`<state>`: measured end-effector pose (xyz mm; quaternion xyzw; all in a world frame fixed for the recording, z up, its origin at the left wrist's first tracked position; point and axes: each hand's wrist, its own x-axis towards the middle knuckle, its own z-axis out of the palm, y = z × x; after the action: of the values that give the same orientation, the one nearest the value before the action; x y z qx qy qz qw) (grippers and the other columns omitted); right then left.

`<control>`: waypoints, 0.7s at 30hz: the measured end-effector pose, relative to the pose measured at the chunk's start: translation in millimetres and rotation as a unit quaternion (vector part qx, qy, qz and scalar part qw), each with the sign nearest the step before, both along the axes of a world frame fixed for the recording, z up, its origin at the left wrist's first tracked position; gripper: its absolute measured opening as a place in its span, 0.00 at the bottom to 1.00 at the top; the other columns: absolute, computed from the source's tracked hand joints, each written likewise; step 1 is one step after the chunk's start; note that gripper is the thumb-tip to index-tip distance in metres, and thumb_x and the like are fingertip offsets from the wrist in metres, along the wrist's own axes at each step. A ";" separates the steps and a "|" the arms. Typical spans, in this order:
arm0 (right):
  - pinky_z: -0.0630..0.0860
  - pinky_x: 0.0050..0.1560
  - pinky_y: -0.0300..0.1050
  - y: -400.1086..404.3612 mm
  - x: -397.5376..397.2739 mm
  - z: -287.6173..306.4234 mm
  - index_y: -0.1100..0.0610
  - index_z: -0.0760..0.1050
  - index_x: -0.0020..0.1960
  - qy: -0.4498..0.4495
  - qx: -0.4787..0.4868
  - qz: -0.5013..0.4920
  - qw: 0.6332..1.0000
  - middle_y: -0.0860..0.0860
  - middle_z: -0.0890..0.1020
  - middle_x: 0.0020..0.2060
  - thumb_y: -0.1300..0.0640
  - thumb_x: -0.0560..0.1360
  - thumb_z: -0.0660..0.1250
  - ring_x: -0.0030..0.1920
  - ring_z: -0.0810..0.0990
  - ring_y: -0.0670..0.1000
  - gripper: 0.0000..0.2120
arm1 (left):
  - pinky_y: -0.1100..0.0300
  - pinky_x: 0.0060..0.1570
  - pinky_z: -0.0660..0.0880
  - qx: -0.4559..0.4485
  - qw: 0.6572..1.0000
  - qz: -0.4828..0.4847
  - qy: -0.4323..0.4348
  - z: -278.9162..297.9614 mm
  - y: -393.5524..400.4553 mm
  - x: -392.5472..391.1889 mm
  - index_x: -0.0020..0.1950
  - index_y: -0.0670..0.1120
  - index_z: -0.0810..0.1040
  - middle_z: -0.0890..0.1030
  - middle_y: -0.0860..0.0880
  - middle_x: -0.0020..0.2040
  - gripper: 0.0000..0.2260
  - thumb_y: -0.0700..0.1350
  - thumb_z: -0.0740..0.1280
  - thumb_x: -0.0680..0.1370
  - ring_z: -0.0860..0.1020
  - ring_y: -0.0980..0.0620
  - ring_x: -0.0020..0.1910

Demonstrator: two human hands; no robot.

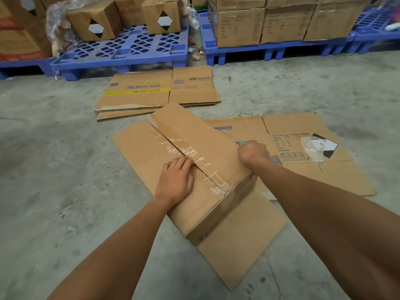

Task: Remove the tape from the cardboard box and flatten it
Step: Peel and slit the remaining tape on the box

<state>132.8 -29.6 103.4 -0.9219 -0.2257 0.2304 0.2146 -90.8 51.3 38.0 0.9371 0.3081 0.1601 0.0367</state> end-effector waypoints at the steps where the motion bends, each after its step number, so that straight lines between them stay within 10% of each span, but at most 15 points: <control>1: 0.75 0.59 0.58 3.9 -1.8 0.8 0.61 0.72 0.66 -0.014 0.016 0.013 1.000 0.61 0.74 0.63 0.53 0.80 0.56 0.63 0.73 0.64 0.18 | 0.51 0.57 0.68 -0.007 1.000 0.014 -0.016 -1.6 0.5 -2.7 0.60 0.47 0.74 0.76 0.50 0.56 0.15 0.48 0.56 0.76 0.74 0.48 0.56; 10: 0.71 0.60 0.58 34.0 -15.4 -7.1 0.54 0.73 0.64 -0.131 0.074 0.181 0.972 0.57 0.73 0.61 0.49 0.83 0.52 0.61 0.72 0.59 0.17 | 0.48 0.77 0.48 -0.095 0.991 0.056 0.081 -1.5 17.5 -3.5 0.78 0.48 0.62 0.62 0.47 0.78 0.29 0.57 0.45 0.79 0.58 0.49 0.77; 14: 0.68 0.48 0.50 29.0 -20.1 -9.5 0.50 0.74 0.59 -0.297 0.041 0.317 0.900 0.51 0.79 0.50 0.45 0.83 0.51 0.49 0.78 0.57 0.15 | 0.45 0.76 0.48 -0.082 0.991 0.072 0.076 -0.3 23.2 5.7 0.76 0.48 0.66 0.65 0.47 0.76 0.28 0.56 0.46 0.80 0.59 0.49 0.76; 21: 0.67 0.41 0.45 5.0 -19.0 -6.1 0.43 0.74 0.60 -0.224 0.070 0.452 0.861 0.48 0.83 0.49 0.46 0.77 0.62 0.52 0.79 0.55 0.12 | 0.43 0.75 0.49 -0.105 0.988 0.086 0.074 4.2 28.7 21.8 0.76 0.47 0.66 0.65 0.48 0.76 0.27 0.55 0.48 0.79 0.59 0.50 0.77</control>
<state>113.8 -24.6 97.3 -0.7281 -0.6750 0.0725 0.0948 -69.0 80.0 42.2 0.9072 0.4046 0.0597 0.0983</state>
